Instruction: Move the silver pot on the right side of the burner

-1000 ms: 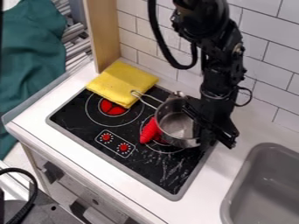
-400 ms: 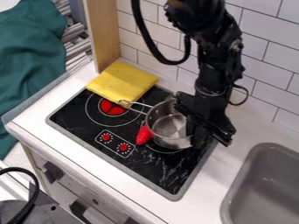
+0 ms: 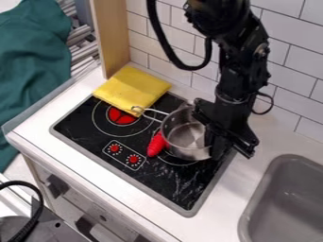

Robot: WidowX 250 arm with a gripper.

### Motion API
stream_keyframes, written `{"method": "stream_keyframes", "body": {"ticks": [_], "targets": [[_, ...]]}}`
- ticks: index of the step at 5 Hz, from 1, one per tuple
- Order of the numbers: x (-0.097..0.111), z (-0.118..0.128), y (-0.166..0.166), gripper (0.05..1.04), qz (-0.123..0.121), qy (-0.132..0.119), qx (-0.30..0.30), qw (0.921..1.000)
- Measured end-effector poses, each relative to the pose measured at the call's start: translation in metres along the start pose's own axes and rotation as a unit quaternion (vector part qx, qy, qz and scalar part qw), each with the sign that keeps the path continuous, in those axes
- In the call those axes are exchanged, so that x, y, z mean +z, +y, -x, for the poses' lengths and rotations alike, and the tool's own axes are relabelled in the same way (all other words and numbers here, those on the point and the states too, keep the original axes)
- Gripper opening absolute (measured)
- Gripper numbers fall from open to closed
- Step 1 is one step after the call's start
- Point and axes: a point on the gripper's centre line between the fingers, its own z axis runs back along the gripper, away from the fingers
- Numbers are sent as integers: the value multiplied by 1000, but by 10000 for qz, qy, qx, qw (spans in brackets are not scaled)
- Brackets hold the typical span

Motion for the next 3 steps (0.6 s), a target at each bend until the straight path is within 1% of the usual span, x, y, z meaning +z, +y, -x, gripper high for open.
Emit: {"method": "stream_keyframes", "body": {"ticks": [1,2,3], "targets": [[2,-2,-3,59,-39,11,-60,10000],[4,-5,-5,86,-67,7,-69,10000],[4,-5,-7,247,-33,132,-69,9999]]}}
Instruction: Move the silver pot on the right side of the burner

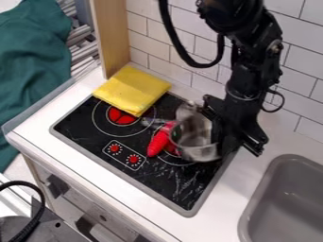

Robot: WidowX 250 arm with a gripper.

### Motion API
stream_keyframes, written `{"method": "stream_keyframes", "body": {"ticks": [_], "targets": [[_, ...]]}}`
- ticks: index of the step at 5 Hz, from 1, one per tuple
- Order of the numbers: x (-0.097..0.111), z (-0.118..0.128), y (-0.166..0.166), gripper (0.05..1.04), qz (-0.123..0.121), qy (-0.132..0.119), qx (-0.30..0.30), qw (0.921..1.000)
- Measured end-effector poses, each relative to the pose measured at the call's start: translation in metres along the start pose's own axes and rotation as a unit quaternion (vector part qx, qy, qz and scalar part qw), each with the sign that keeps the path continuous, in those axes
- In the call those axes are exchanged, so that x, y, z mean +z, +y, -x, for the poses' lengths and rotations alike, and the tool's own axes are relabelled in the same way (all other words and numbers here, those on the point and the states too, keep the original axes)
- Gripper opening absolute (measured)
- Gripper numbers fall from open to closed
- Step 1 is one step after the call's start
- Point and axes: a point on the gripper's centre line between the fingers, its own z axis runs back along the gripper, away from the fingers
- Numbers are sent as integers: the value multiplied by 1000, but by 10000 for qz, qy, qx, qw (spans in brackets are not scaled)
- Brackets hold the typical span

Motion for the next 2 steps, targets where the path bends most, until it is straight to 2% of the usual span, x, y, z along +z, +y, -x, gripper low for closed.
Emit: {"method": "stream_keyframes", "body": {"ticks": [1,2], "targets": [[1,0,-2,519,77,3,21,10000],[0,0,-4,842,145,-10,69,9999]]}}
